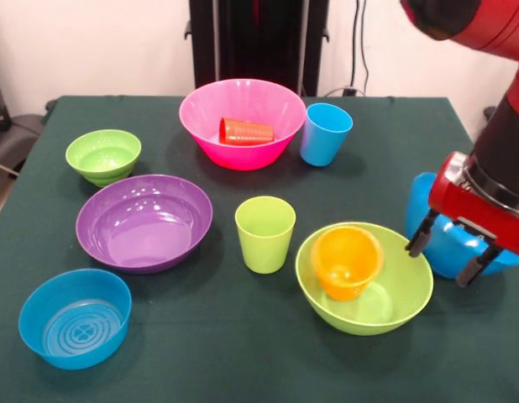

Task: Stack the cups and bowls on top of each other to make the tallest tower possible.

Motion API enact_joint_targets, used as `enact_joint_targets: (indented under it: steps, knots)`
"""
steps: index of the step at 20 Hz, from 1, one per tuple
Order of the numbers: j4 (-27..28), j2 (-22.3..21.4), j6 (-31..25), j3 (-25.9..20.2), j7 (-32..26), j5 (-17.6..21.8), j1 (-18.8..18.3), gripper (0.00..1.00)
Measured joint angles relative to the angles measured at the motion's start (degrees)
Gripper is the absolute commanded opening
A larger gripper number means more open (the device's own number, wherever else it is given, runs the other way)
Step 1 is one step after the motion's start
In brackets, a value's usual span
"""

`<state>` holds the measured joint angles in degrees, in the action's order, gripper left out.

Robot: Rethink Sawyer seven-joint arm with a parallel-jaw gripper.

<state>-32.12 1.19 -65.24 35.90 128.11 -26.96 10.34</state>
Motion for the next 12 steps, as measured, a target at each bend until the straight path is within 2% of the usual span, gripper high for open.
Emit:
enact_joint_targets:
  steps: [12]
  knots:
    - [-1.3,-0.4,0.0,-2.2,0.0,3.3,-1.2,1.0]
